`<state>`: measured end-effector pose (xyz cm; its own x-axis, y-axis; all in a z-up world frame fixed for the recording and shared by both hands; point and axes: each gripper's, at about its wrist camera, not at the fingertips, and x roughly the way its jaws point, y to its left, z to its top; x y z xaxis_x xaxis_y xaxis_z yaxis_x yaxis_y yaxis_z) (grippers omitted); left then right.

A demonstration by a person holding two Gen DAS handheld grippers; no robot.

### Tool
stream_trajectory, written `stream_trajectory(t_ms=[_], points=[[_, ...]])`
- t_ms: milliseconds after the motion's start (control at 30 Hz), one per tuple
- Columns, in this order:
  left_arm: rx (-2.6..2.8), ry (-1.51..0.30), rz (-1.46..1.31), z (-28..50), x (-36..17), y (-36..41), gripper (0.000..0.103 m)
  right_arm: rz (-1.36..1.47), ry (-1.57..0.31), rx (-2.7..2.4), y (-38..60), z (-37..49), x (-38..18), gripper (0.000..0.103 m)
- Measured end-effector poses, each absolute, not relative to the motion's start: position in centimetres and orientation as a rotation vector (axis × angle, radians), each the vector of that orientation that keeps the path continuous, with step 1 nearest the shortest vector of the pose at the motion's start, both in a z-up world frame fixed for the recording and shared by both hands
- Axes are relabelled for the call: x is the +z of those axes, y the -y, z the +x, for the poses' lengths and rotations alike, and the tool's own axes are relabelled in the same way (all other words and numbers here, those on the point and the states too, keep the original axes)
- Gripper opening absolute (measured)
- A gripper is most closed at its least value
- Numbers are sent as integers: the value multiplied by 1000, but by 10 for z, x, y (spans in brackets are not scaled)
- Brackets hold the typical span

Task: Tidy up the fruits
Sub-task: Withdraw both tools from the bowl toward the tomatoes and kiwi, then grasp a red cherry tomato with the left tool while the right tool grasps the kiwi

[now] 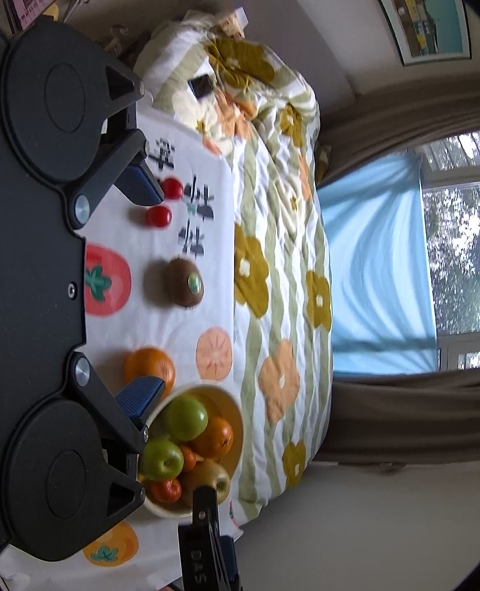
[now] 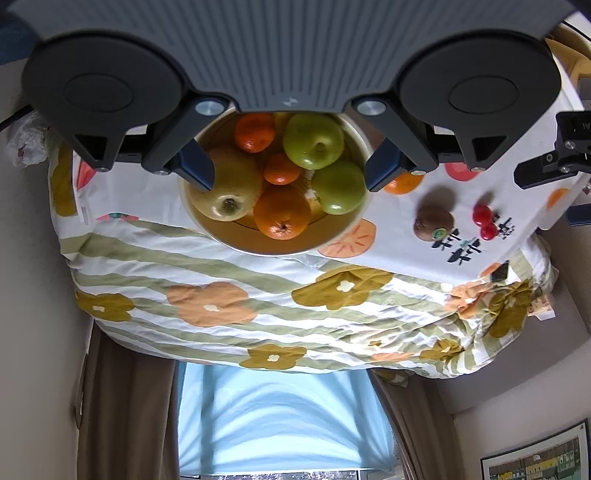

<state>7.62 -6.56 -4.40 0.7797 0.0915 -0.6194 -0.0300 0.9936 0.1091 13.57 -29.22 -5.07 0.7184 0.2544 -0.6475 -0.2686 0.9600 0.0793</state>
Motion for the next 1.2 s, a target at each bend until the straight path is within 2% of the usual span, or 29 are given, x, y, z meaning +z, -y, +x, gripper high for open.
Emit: stream_trajectory(t_ms=[433,800,1000,1200], points=[[103,-734,105,105,-38,-8,101,-34,-748,349,217,158,-35,103],[69,-862,44,153,-72,-65,101,29,-831,300,143,203,-56,103],[44,-915,5,174,-94,-79,100,43,-943,303,111,228,-77,103],[16,-983,-85,196,-117,-88,97,53,-1008,263,94,246,-96,103]])
